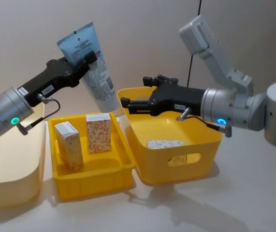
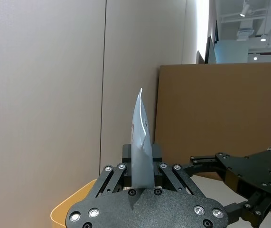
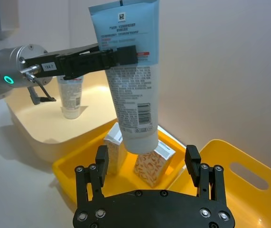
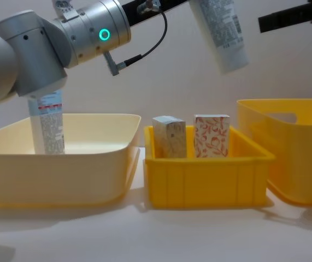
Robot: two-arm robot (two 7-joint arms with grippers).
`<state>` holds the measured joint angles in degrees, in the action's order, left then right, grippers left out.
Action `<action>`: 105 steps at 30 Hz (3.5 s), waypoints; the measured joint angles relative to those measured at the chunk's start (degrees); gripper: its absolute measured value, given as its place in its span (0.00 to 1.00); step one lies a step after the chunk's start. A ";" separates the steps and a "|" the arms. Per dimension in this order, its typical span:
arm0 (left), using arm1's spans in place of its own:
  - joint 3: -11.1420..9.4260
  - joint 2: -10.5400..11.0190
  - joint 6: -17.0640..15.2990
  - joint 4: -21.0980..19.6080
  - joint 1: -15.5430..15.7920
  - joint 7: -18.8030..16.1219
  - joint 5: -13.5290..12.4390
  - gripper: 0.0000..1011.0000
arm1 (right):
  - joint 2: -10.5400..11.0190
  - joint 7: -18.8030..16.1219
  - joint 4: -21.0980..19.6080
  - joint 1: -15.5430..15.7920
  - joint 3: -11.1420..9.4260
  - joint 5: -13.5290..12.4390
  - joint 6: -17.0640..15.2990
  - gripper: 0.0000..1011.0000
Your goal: Bimanual collaborative sorting of washing and personal care products
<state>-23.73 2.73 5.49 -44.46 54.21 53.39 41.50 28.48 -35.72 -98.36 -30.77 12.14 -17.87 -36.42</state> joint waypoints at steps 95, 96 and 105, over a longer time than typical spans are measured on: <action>-2.78 3.04 0.91 -3.95 -2.23 -2.76 3.13 0.22 | -9.74 8.66 15.30 -14.44 16.10 5.05 -2.99 0.71; -2.78 3.04 0.91 -3.96 -2.23 -2.76 3.13 0.22 | -9.77 8.68 15.32 -14.44 16.12 5.04 -2.98 0.67; -2.84 3.09 0.91 -4.02 -2.24 -2.78 3.14 0.22 | -9.85 8.80 15.40 -14.48 16.18 4.97 -2.95 0.61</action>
<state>-26.56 5.82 6.39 -48.48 51.97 50.61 44.64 18.62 -26.92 -82.96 -45.25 28.32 -12.90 -39.37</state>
